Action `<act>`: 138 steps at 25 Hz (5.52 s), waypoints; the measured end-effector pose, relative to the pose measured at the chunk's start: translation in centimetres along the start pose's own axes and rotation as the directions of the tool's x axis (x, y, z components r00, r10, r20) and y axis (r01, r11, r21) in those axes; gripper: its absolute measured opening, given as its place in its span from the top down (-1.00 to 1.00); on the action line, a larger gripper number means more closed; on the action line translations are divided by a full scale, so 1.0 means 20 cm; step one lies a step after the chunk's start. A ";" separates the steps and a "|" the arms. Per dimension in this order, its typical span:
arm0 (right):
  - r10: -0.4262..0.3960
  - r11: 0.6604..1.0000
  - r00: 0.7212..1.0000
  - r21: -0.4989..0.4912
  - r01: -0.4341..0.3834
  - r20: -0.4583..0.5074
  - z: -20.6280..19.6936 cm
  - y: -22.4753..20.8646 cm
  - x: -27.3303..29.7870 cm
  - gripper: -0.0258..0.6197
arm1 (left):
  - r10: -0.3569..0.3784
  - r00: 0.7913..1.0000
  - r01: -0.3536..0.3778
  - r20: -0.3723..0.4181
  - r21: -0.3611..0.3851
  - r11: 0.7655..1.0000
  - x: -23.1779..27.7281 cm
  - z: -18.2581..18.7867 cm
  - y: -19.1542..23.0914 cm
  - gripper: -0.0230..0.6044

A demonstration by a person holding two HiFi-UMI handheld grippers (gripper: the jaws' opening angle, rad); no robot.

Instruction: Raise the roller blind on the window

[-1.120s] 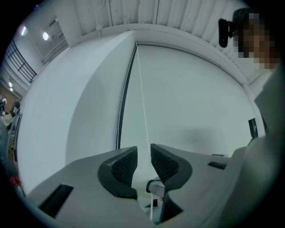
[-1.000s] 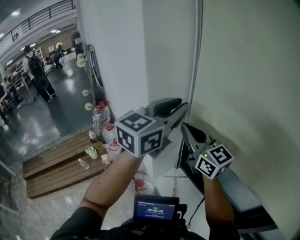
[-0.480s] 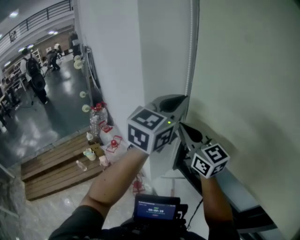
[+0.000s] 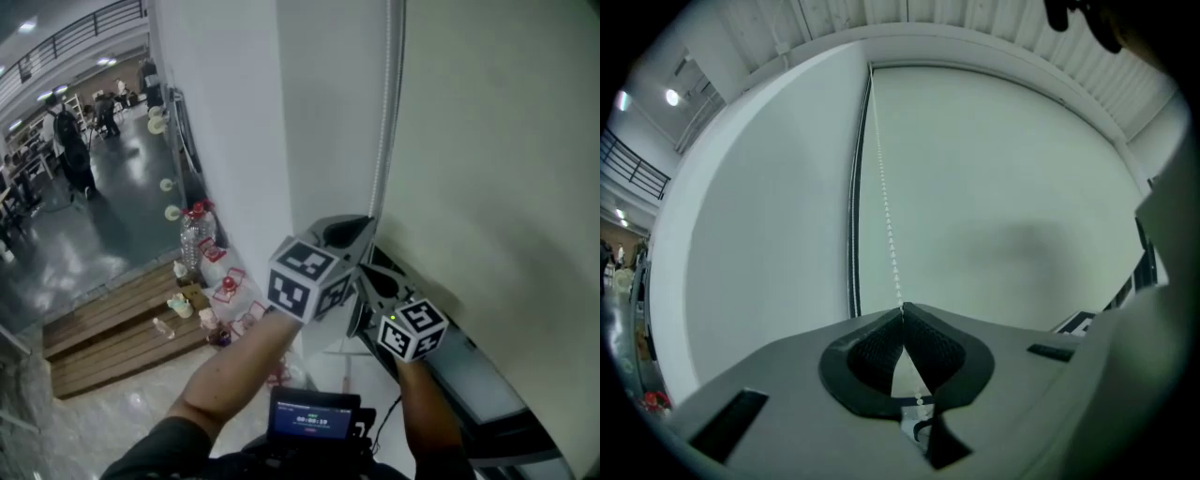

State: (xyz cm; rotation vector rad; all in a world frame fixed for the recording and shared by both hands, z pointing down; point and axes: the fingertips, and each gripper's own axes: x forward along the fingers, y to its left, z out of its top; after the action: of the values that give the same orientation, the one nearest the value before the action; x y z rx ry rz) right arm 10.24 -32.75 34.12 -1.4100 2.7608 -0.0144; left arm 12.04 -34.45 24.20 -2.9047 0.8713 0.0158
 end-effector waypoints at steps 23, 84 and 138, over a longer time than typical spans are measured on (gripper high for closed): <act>-0.010 0.997 0.996 0.078 0.016 -0.083 -0.32 0.04 -0.04 0.90 | 0.044 0.997 -0.045 -0.056 -0.014 0.999 -0.06 -0.32 -0.07 0.93; 0.047 0.990 0.978 -0.139 -0.019 0.202 0.72 0.08 0.00 0.91 | -0.010 0.994 0.003 -0.109 -0.057 0.998 -0.17 -0.50 -0.15 0.94; -0.020 1.000 1.000 0.001 0.020 -0.006 -0.08 0.09 -0.06 0.92 | -0.004 0.941 -0.037 -0.338 -0.115 0.993 -0.25 -1.22 -0.22 0.94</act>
State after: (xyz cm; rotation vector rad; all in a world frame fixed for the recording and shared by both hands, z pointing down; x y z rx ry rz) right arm 9.43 -30.73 35.79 -1.4391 2.7513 -0.0206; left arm 9.88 -30.67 49.07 -3.0642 0.9726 -0.4587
